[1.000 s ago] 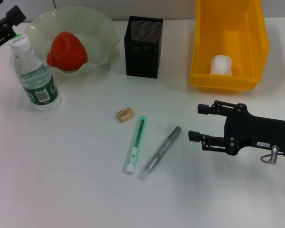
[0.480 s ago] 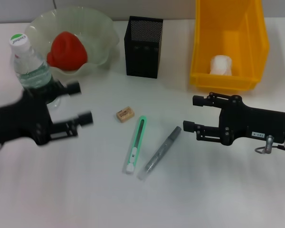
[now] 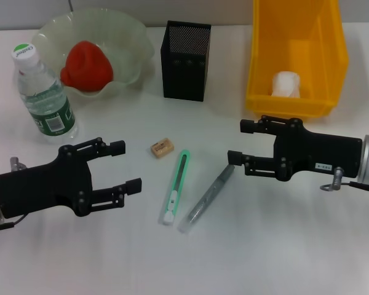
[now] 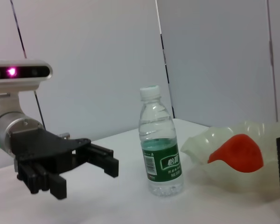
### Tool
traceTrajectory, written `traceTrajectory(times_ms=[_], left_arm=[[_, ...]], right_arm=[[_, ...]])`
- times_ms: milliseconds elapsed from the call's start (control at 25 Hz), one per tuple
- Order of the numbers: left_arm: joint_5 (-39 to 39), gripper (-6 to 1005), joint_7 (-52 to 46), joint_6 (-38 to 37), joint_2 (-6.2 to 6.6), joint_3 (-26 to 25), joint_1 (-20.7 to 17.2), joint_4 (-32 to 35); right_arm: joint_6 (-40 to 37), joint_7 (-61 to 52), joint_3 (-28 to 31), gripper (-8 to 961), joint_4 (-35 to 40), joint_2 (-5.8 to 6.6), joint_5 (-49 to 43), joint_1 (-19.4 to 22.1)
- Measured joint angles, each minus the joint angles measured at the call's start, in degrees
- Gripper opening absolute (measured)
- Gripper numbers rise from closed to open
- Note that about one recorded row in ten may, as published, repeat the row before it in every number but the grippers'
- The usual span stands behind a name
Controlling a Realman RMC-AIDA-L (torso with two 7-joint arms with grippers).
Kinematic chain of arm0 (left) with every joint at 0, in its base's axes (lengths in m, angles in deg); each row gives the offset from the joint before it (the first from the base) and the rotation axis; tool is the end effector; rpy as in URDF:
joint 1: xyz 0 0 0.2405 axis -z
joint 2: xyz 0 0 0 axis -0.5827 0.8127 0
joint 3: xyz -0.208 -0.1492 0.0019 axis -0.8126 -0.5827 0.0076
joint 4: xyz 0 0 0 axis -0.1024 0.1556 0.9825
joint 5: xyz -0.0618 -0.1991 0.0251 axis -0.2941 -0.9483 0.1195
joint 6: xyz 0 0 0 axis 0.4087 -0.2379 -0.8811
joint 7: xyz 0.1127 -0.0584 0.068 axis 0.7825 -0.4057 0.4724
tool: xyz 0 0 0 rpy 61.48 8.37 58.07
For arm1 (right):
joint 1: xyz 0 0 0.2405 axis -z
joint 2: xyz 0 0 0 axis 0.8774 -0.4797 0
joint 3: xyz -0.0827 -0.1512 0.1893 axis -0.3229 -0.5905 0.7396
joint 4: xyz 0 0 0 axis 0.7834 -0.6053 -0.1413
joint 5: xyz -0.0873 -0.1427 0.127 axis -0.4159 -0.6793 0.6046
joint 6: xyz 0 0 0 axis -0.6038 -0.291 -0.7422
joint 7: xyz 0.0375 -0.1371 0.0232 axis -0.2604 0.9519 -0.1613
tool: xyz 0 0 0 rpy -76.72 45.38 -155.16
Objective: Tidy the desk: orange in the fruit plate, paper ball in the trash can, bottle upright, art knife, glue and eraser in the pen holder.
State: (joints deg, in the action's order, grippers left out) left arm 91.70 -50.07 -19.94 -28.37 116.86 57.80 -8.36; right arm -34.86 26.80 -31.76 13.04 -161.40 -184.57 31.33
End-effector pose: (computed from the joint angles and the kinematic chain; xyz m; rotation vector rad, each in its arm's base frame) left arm -0.2962 0.2667 -0.0068 -2.7092 -0.4157 -0.8660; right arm 0.2666 0.3120 -0.0400 -2.7054 0.4572 0.8077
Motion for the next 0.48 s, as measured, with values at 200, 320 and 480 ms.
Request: traceTrajectory(times_ms=[200,320,480], left_arm=[[1.2,795,1.0,0.6,-0.02,0.0,0.1,-0.9],[1.4,795,1.1,0.8,-0.04,0.0,0.2,-0.9],[1.5,794,1.1,0.9,-0.11,0.0,0.2,-1.0]], right_arm=[[0.6,0.0,0.0,714,-1.1,0.01,-0.2,-0.8],[0.6,0.0,-0.1,712,-1.3,0.01,-0.5,-0.8],[0.4,0.4,-3.8,709,-1.3,0.08,-1.3,-0.5]])
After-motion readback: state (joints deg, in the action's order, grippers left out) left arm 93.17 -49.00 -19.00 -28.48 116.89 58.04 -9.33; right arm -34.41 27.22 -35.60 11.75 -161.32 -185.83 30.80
